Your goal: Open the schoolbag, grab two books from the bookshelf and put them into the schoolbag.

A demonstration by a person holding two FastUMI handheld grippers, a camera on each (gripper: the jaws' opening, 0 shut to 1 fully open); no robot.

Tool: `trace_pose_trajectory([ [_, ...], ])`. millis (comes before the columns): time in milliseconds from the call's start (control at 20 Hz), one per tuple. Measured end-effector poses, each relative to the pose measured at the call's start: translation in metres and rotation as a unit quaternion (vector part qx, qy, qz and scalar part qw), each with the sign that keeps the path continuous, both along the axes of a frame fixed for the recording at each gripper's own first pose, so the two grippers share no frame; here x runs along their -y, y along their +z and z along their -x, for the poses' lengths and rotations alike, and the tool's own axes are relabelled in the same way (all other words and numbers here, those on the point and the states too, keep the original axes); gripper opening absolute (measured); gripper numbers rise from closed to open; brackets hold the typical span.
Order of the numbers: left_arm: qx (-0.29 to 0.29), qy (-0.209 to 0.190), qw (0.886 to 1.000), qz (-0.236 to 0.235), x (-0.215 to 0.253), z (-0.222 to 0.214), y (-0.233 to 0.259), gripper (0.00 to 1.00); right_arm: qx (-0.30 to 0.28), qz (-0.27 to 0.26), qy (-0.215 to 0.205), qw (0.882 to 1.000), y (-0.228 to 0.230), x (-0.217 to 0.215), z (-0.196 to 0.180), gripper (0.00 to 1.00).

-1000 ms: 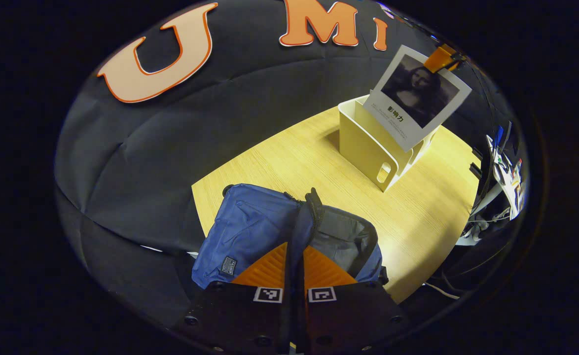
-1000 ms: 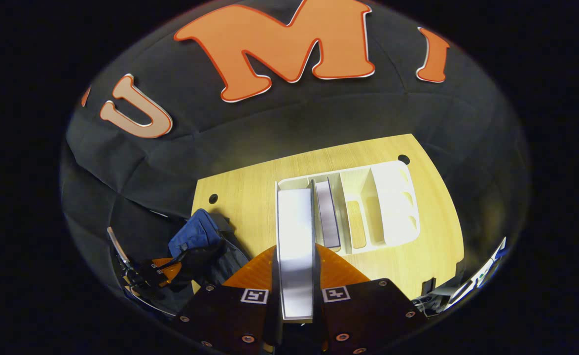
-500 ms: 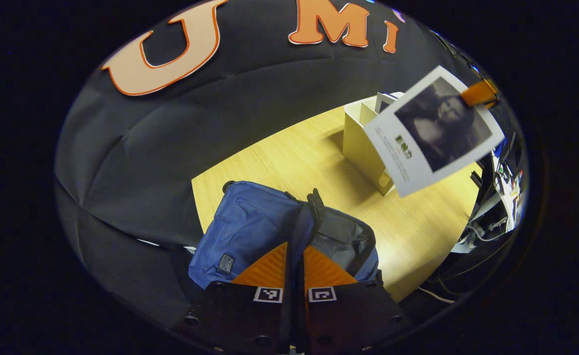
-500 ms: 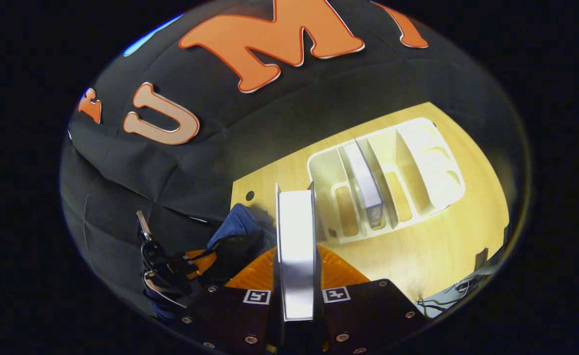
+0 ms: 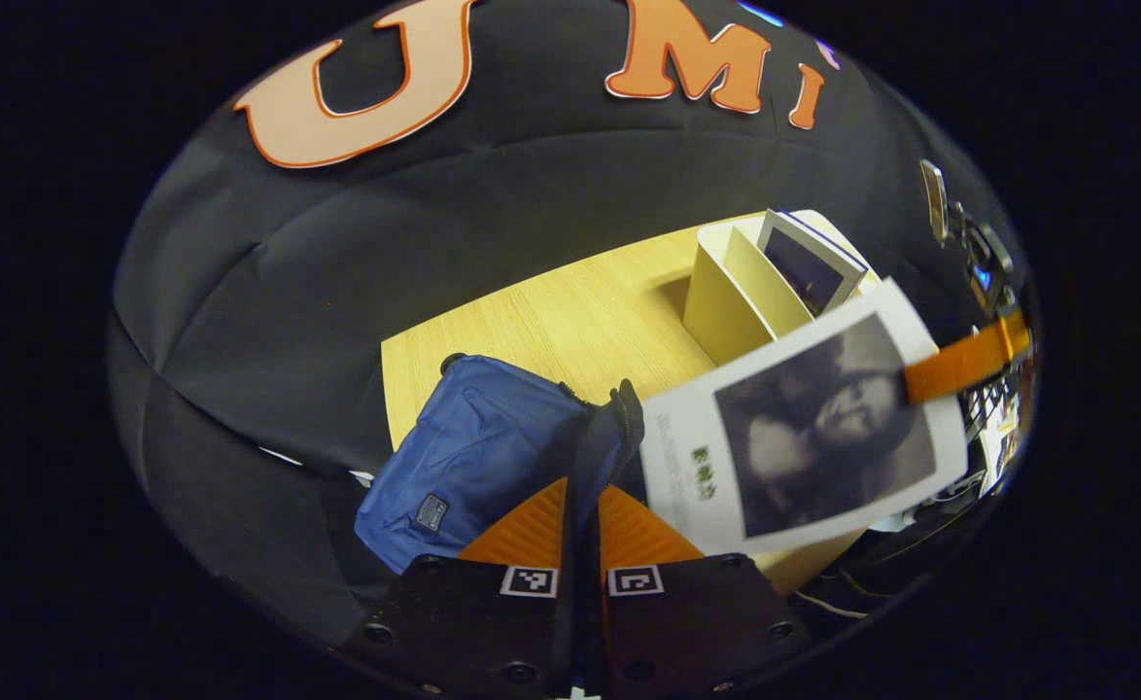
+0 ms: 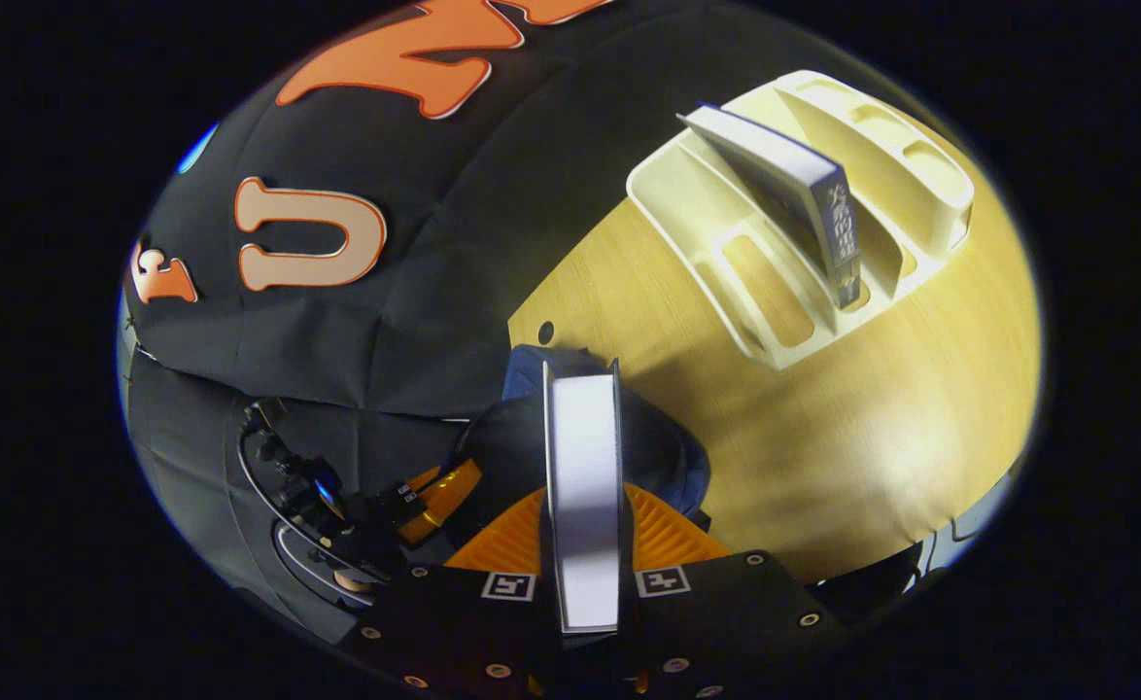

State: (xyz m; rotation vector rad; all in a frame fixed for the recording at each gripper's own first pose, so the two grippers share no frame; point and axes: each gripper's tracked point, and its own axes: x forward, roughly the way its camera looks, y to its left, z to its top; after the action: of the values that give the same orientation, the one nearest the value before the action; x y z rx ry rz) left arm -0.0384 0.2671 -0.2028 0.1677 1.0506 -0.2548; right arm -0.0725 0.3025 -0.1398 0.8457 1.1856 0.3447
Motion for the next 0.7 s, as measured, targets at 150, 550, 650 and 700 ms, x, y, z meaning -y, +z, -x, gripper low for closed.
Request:
trace_pose_trajectory([
  [150,-0.003,0.004,1.000,0.007,0.004,0.001,0.000,0.05,-0.013,0.003,-0.009,1.000,-0.024,-0.029,0.006,0.23],
  [550,0.002,0.009,1.000,0.023,0.009,0.006,0.002,0.05,-0.030,-0.052,-0.029,0.998,-0.066,-0.082,-0.013,0.23],
  [650,0.005,0.008,1.000,0.029,0.010,0.008,0.003,0.05,-0.026,-0.063,-0.032,0.997,-0.076,-0.093,-0.021,0.22],
  [700,0.006,0.007,1.000,0.030,0.011,0.006,0.004,0.05,-0.019,-0.067,-0.034,0.997,-0.080,-0.098,-0.023,0.23],
])
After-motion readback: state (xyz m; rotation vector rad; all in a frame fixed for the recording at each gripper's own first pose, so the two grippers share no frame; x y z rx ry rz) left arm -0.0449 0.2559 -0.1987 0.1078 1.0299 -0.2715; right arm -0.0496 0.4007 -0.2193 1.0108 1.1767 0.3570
